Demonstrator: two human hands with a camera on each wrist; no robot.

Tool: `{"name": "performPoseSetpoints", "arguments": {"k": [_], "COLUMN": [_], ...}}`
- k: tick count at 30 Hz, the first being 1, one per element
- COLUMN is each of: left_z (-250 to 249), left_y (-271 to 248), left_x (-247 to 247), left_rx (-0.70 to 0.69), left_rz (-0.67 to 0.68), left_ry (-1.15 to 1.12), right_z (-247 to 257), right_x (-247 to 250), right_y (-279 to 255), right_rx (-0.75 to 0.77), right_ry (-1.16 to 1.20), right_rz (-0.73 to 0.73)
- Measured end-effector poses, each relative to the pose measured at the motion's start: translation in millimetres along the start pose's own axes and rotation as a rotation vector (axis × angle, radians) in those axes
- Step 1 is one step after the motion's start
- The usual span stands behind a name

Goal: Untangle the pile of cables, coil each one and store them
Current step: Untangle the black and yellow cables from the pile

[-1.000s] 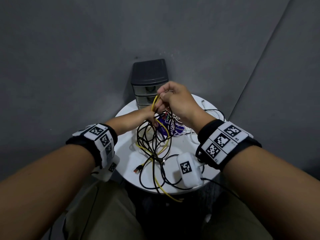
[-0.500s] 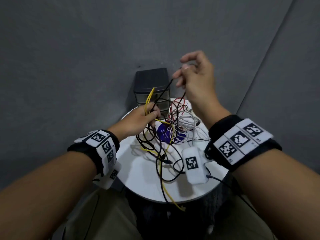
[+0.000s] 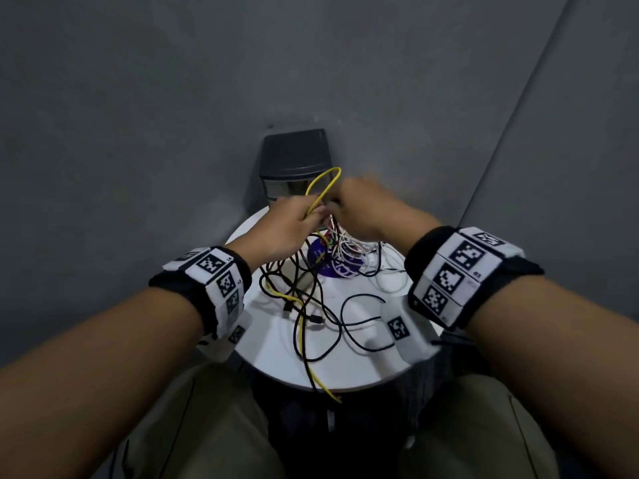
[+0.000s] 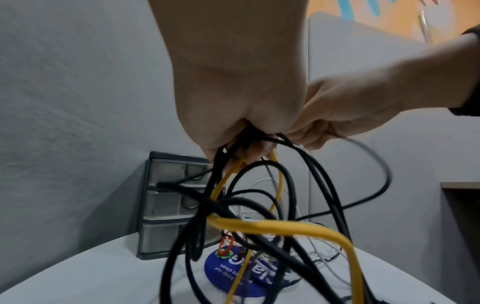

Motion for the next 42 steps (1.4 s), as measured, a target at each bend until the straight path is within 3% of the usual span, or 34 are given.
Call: {"name": "performPoseSetpoints", "arguments": {"k": [4, 9, 11, 13, 14, 17, 19, 21, 23, 26, 28, 31, 36, 40, 42], "left_z": [11, 34, 31, 23, 19, 9, 6, 4, 8, 10, 9, 10, 8, 5, 5], "left_y": [-6, -14, -14, -11, -9, -5, -4, -4, -4, -5, -6, -7, -9, -8, -7], "left_x": [4, 4, 1, -2, -4, -8, -8, -7, -5, -2, 1, 1, -1, -1, -3], "left_rx": [0.053, 0.113, 0.106, 0.09, 0.081, 0.04, 0.011, -0.001, 0.007, 0.021, 0.026, 0.044, -0.003, -0.014, -0.014], "left_rz": [0.029, 0.078, 0.087, 0.081, 0.083, 0.076, 0.074, 0.077, 0.076, 0.065, 0.057, 0.085, 0.142, 0.148, 0.162], "left_ry": [-0.095, -0.089, -0.106, -0.113, -0.12, -0.102, -0.079, -0.065, -0.057, -0.043, -0.071, -0.128, -0.127, -0.139, -0.156], "right_z": [-18, -114, -141, -150, -146, -126, -108, -79, -57, -35, -18, -7, -37, -31, -28], "right_x": [36, 105, 115, 107, 96, 63, 56, 54, 42, 23, 12, 2, -10, -20, -14], "right_y": [1, -38, -59, -52, -44, -35, -37, -39, -32, -24, -22, -14, 1, 0, -2], "right_rx": [-0.079, -0.391, -0.498, -0.487, -0.452, -0.407, -0.373, -0.283, -0.17, -0.079, -0.012, 0.03, -0.14, -0.04, -0.028], "right_ry": [0.328, 0.879, 0.944, 0.933, 0.913, 0.54, 0.249, 0.158, 0.258, 0.754, 0.909, 0.833, 0.818, 0.806, 0.755], "right_rz": [-0.236, -0.962, -1.088, -0.933, -0.783, -0.383, -0.303, -0.286, -0.251, -0.144, -0.029, -0.042, -0.228, -0.145, -0.201]}}
Point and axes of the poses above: each hand's wrist, its own y-axis towards the middle knuckle, its own x-axis out of the back of the hand, z = x × y, the point moved 7 cm from there along y, towards the middle knuckle, and after that the axes turned 1 degree about -z, right-handed, at the moved point
